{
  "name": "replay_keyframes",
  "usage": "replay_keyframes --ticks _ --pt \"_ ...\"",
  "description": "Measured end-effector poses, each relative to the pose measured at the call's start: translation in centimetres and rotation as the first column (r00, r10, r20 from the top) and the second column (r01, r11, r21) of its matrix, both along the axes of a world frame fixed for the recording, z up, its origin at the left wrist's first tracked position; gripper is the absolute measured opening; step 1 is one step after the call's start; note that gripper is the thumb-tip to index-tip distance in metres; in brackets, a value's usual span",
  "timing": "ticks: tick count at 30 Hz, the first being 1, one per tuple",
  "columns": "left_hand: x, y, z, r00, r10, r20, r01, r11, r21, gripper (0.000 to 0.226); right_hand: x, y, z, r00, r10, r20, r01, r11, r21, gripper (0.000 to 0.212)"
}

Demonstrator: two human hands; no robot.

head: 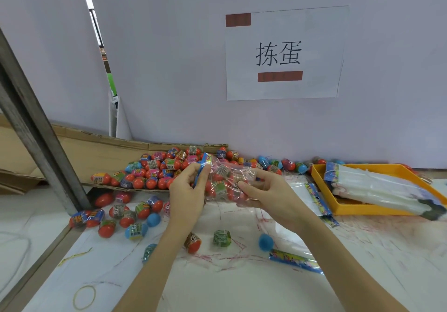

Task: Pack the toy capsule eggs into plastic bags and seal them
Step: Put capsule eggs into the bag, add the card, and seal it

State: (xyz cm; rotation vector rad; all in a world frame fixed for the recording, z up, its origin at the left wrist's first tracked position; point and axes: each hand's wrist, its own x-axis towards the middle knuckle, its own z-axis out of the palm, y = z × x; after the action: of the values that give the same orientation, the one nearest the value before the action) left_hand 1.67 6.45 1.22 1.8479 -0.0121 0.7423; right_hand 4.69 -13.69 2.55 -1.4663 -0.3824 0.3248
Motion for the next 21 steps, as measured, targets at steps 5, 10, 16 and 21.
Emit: replay_keyframes --ticks 5,10,16,21 --pt "0.2 0.2 -0.3 0.999 0.000 -0.047 0.000 1.000 0.011 0.028 0.2 0.1 -0.2 0.999 -0.003 -0.049 0.003 1.000 0.007 0.021" --pt "-0.2 0.2 -0.1 0.981 -0.159 -0.110 0.159 0.987 -0.001 0.041 0.0 0.1 -0.1 1.000 -0.009 -0.027 0.009 1.000 -0.022 0.015" --pt "-0.4 -0.7 0.2 0.952 -0.276 -0.133 0.251 0.952 -0.177 0.010 -0.2 0.2 0.0 0.992 -0.074 0.103 0.086 0.990 -0.116 0.037" --pt "-0.3 -0.1 0.2 0.965 -0.232 -0.123 0.180 0.925 -0.335 0.009 0.2 0.0 -0.2 0.983 -0.160 0.093 0.159 0.987 0.020 0.034"
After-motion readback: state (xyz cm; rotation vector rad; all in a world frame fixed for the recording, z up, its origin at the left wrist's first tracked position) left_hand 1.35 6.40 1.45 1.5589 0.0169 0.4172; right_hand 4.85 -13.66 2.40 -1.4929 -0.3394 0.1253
